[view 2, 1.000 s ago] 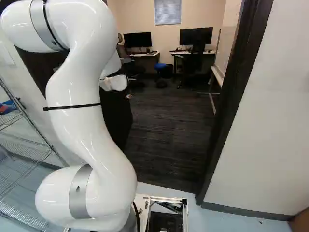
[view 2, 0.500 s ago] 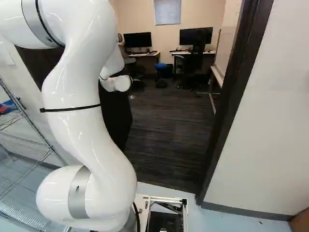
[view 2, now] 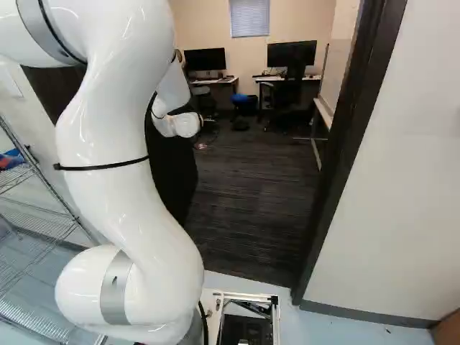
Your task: Open the door and move inside
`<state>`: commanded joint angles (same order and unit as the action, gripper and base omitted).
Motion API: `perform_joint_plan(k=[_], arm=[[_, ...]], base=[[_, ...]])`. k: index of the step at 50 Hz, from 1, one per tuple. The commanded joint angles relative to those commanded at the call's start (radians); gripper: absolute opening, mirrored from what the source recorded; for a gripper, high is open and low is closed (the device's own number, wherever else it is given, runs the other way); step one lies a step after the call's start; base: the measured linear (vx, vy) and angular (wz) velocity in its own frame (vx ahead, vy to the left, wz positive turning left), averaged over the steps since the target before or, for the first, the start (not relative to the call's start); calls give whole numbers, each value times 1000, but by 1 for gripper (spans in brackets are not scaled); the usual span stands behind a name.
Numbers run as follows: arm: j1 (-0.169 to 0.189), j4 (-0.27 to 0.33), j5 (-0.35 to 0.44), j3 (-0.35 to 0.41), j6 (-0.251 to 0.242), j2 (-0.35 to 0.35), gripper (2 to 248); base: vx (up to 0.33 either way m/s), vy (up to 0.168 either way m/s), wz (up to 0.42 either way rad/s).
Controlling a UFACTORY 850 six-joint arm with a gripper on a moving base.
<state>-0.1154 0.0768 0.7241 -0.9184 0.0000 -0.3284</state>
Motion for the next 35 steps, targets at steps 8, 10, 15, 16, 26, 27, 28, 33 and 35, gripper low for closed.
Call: perform_joint_plan(k=[8, 10, 15, 16, 26, 27, 28, 33, 35], arm=[[17, -18, 0, 21, 0, 18, 247], [22, -23, 0, 26, 0, 22, 247], [33, -34, 0, 39, 0, 33, 247], [35, -36, 0, 42, 0, 35, 247], [54, -59, 0, 74, 0, 62, 247], [56, -61, 0, 77, 0, 66, 247], [57, -63, 0, 81, 0, 69, 247], [63, -72, 0, 103, 0, 88, 247], [65, -75, 0, 112, 0, 96, 247]], base=[[0, 0, 0], [0, 0, 0], [0, 0, 0], [0, 0, 0], [0, 0, 0], [0, 0, 0], [0, 0, 0], [0, 0, 0], [0, 0, 0]])
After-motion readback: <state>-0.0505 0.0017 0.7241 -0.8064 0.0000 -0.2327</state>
